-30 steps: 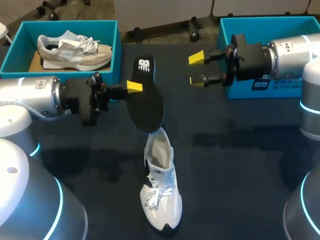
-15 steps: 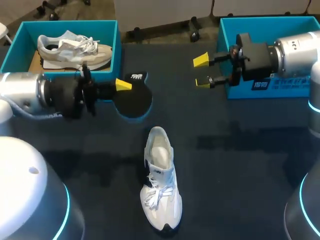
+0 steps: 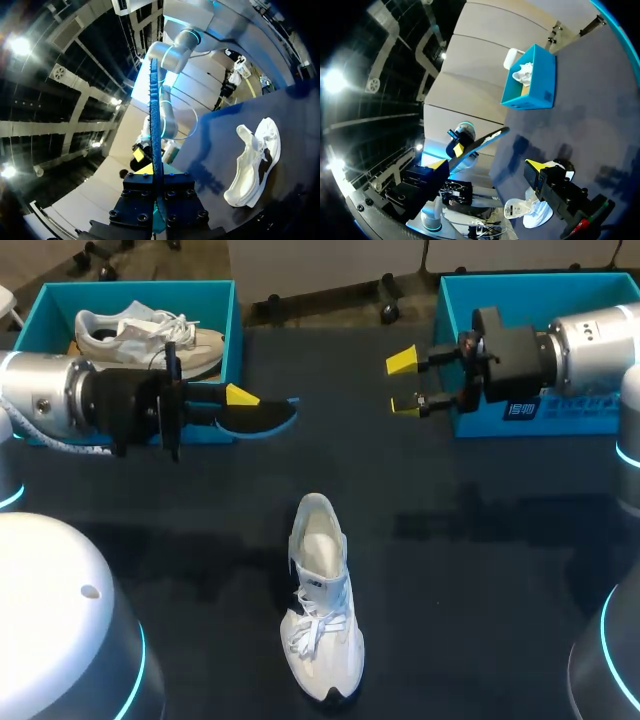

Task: Take the shoe out of the shoebox, open the shoe tongue, remove and reinsert the insole, then place the shoe into the shoebox

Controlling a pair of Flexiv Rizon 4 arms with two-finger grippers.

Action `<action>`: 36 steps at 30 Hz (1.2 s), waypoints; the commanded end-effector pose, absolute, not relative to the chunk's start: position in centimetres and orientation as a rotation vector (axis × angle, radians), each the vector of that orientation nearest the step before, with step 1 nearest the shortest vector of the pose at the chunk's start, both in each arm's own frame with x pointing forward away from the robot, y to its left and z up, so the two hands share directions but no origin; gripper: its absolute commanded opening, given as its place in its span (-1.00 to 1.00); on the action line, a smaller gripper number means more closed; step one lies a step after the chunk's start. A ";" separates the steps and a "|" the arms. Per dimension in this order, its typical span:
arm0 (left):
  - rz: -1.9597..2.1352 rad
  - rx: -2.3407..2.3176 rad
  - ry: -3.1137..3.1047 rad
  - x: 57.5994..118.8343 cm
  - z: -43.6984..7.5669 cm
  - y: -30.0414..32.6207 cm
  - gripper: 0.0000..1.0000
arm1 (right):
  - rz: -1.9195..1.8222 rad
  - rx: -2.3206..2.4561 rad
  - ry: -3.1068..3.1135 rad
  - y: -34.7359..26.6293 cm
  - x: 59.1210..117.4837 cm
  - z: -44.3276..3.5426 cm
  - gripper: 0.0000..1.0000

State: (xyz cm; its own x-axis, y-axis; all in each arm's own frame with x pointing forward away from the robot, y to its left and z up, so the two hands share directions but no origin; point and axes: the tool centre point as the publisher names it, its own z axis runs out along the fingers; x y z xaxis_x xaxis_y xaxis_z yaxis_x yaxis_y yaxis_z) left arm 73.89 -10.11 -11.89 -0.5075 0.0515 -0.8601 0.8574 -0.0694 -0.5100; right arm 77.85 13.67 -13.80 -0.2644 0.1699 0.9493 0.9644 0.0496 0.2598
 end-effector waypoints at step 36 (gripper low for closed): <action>-2.707 -1.519 2.557 76.1 -12.3 -11.3 -1.00 | -1.290 -1.183 -1.555 13.7 77.9 -13.8 1.00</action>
